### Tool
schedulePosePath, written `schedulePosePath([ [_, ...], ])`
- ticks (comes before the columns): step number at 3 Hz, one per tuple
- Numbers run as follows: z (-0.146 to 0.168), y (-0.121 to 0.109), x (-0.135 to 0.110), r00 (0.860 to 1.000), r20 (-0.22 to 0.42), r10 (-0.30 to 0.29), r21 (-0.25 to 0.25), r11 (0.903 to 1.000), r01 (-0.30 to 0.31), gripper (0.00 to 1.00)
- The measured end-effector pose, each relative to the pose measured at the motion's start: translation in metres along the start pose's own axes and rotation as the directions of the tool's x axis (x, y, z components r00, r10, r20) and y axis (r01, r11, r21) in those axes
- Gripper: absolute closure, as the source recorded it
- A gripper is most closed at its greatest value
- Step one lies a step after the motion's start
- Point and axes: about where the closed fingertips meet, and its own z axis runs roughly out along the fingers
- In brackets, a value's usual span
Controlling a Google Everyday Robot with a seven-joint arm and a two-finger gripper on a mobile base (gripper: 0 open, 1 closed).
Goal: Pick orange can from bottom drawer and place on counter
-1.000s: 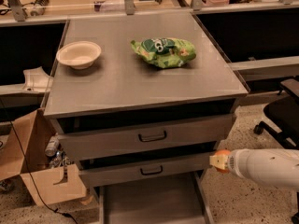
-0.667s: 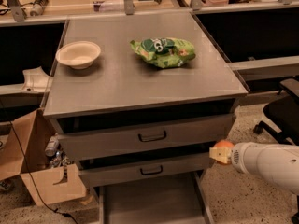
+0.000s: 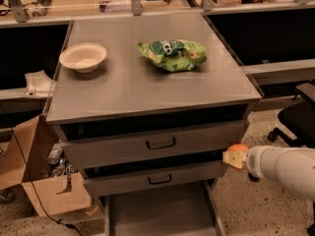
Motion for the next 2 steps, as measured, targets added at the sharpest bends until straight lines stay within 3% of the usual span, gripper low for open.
schedulePosePath([
  [2,-0.045,0.013,-0.047,0.988,0.11,-0.109,0.006,0.994,0.109,1.0],
])
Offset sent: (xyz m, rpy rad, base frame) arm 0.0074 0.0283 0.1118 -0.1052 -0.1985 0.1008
